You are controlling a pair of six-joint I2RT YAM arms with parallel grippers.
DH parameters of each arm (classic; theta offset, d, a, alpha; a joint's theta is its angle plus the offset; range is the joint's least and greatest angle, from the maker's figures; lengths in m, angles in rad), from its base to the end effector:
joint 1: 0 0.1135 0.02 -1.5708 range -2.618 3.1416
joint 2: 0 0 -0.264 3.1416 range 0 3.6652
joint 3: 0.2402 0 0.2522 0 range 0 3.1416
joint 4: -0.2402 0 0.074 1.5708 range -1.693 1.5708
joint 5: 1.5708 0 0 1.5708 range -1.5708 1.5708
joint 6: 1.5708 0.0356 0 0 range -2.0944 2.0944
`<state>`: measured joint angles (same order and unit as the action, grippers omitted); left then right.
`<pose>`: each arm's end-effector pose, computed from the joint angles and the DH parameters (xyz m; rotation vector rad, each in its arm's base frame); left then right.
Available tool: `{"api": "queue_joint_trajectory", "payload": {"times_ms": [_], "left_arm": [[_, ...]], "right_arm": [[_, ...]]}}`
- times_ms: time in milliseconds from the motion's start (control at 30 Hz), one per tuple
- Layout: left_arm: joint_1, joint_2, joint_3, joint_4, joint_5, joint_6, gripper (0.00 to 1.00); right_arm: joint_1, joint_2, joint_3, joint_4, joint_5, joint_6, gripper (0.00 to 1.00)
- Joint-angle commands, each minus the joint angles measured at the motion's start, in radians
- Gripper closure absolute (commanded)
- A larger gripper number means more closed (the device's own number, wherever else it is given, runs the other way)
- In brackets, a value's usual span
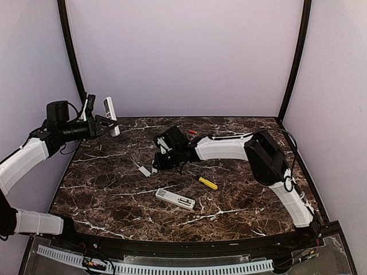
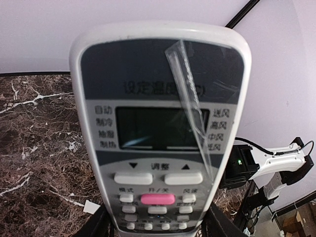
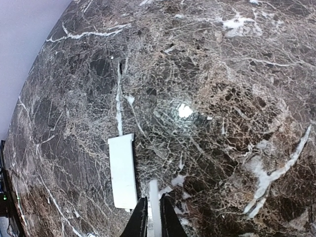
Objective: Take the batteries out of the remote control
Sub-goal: Place the battery cover at the center of the board.
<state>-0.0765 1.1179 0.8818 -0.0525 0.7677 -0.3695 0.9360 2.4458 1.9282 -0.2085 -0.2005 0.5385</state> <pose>0.2495 -0.0439 0.3236 0.2766 1.8779 -1.0158 0.3184 0.4443 0.1414 -0.6003 2.4120 0.9351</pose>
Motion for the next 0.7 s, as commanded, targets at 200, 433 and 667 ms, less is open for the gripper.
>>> {"api": "queue_joint_trajectory", "payload": {"times_ms": [200,433,667], "left_arm": [[0.001,-0.024,-0.015,0.032,0.017,0.014,0.6],[0.0,-0.032,-0.015,0.037,0.022,0.014,0.6],[-0.016,-0.056,-0.063,0.145,0.048,-0.098,0.6]], "right_arm": [[0.003,0.003,0.037,-0.047,0.062,-0.026,0.7],[-0.012,-0.082,-0.038,-0.018,0.1,-0.04,0.41],[-0.025,-0.28,-0.171,0.054,0.096,-0.117,0.26]]}}
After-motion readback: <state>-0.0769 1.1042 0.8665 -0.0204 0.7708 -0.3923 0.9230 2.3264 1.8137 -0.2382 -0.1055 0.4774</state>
